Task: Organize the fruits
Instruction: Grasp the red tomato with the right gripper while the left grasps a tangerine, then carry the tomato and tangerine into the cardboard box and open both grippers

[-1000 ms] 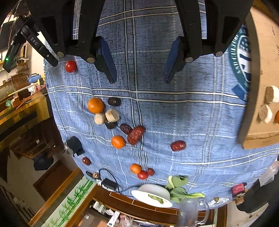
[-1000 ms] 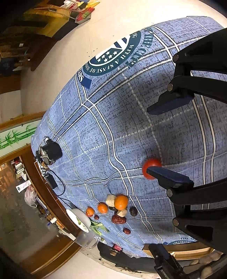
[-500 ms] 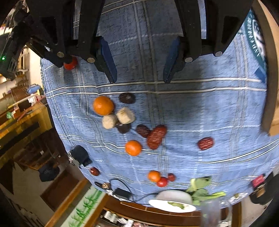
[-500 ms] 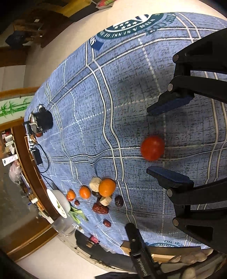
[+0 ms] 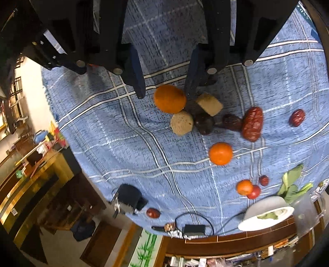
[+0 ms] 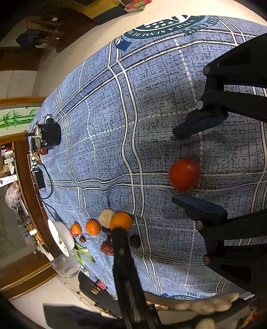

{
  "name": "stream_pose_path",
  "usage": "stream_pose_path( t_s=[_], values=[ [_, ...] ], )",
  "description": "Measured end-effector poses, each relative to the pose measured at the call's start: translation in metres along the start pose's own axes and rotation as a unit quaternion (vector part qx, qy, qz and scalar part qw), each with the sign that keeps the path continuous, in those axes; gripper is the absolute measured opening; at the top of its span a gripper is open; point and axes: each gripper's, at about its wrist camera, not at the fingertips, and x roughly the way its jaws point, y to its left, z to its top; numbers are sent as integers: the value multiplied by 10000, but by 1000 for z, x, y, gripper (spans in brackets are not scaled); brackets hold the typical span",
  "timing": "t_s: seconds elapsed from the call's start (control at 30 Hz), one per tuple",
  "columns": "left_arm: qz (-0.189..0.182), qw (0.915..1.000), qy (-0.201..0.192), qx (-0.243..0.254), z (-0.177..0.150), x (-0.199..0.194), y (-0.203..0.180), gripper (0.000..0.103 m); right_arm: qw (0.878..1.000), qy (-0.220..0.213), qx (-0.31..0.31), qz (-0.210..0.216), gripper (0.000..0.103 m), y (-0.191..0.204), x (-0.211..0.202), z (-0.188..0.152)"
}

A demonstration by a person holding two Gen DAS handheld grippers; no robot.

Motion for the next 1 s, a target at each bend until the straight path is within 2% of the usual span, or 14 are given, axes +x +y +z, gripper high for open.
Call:
stream_pose_path(
  t_s=[0.13, 0.2, 0.27, 0.47, 0.7, 1.0],
  values=[
    [253, 9997, -3, 77, 3, 11, -1, 38, 10000, 1, -85, 44, 47, 1, 2, 2],
    [371, 9992, -27, 139, 4, 13, -1, 31, 9999, 6, -119, 96, 41, 2, 2, 2],
    [387, 9990, -53, 201, 2, 12, -2, 31, 9997, 29, -147, 176, 34, 4, 3, 3],
    [264, 9996, -93, 40, -6, 2, 1, 30, 9997, 70, -106, 227, 34, 4, 1, 2],
    [-2, 9986, -290, -449, -23, -33, 21, 31, 9995, 24, -98, 286, 34, 12, -7, -1],
    [103, 9932, -695, -932, -48, -93, 72, 31, 9978, -41, -405, 514, 34, 59, -13, 2]
  ],
)
